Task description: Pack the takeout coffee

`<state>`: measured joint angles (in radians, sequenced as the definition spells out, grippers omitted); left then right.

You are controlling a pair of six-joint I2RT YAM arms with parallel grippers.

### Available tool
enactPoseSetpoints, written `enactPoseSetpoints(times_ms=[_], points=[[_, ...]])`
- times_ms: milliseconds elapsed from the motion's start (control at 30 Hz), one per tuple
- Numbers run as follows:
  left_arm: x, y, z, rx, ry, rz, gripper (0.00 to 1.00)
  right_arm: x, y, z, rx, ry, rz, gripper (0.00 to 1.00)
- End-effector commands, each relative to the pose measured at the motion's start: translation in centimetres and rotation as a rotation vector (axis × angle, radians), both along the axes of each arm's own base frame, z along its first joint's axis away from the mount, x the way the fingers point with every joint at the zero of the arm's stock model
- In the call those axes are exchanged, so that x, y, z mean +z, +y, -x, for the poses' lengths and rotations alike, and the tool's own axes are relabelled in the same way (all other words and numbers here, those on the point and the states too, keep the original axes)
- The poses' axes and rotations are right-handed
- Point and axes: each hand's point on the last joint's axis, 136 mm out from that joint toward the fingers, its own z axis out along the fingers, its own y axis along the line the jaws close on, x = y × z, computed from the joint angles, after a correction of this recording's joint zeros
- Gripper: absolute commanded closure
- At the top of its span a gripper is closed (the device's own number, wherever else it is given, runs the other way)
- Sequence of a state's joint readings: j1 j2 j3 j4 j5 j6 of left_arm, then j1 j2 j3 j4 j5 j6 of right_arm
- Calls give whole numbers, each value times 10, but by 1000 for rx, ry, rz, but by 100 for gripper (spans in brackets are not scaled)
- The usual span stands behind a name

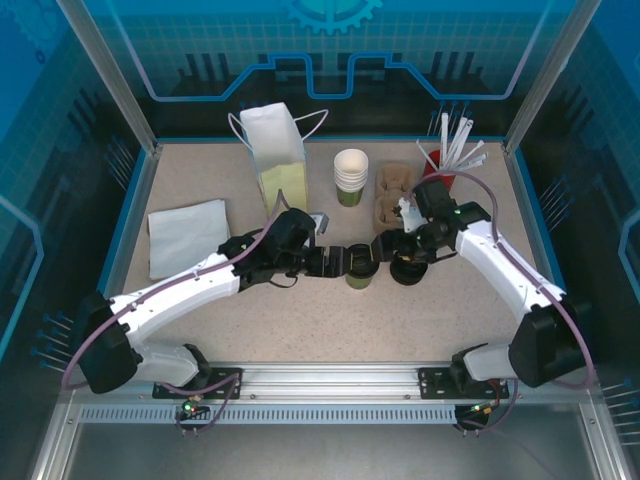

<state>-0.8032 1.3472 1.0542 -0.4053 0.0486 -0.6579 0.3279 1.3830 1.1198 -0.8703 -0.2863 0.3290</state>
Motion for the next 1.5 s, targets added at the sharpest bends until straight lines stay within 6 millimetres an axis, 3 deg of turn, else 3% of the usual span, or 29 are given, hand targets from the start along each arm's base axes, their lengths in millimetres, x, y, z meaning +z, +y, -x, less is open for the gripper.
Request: enactPoseSetpoints(times_ms=[0,533,1033,1467], points=[[-2,-16,-6,45,75,59,13,5,9,-15,-2,-31,5,14],[-41,-29,-15,55,159,-19,15,-11,20,-32,-3,13,2,22],[-66,-21,-15,76,190,-104,19,-23,16,-28,0,50,39,27],[-78,-15,-12,86,206,-147,21,-38,12,-22,15,102,73,38]])
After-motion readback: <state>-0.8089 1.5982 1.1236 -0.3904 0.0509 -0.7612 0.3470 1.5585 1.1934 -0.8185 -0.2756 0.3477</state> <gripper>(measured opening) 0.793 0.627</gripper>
